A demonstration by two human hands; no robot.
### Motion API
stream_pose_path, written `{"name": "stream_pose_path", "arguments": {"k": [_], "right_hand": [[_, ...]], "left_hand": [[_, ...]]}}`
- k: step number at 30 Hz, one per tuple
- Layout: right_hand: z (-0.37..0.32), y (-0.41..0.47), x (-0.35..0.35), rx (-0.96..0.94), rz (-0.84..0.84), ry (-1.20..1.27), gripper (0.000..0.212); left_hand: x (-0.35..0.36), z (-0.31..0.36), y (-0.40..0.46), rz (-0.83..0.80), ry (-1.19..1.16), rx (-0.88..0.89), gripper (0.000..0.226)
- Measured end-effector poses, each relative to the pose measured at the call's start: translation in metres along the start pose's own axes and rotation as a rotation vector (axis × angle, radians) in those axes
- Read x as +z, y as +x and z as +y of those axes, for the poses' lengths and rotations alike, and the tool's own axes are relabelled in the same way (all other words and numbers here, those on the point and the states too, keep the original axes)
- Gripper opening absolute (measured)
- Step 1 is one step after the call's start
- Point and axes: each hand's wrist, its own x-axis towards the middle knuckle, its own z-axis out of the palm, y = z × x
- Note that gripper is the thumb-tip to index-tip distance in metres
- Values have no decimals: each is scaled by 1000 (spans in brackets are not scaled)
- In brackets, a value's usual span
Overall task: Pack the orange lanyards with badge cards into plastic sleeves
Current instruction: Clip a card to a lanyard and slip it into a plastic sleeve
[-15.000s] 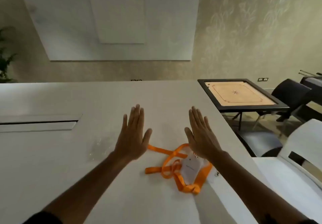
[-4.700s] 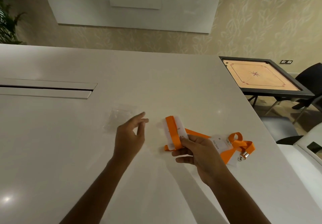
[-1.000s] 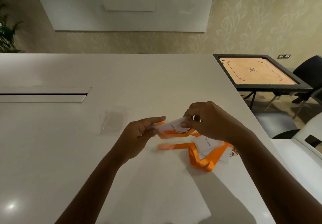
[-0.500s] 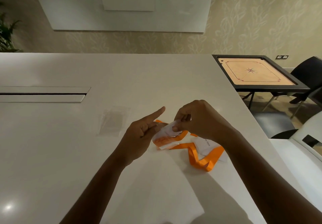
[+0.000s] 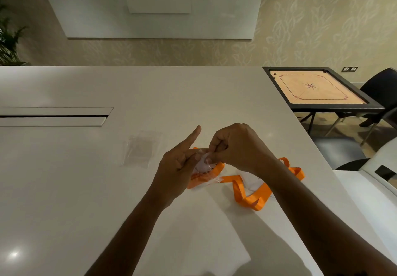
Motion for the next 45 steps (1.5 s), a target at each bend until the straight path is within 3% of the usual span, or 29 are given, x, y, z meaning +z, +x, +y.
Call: {"name": "stream_pose_path", "arguments": {"k": [8,16,22,29,35,45], "right_hand": [[1,2,5,-20,-16,-24,14],[8,0,12,-43,-55,150,2],[22,-16,6,-187,-30,180,44],[34,-17,16,-209,12,119,24],[28,-18,14,-254,46,144,28],[22,-17,15,-260,73,93,6]], "left_hand": [[-1,10,-4,22,-67,-78,54],[-2,9,-10,78,-127,-136,46],[-9,6,-13,198,-289,-161,55],[-14,0,-13,203,-295,-192,50],[-15,-5,-13,176,-340,-251,53],[-20,-9,-15,81,-352,-291,52]]}}
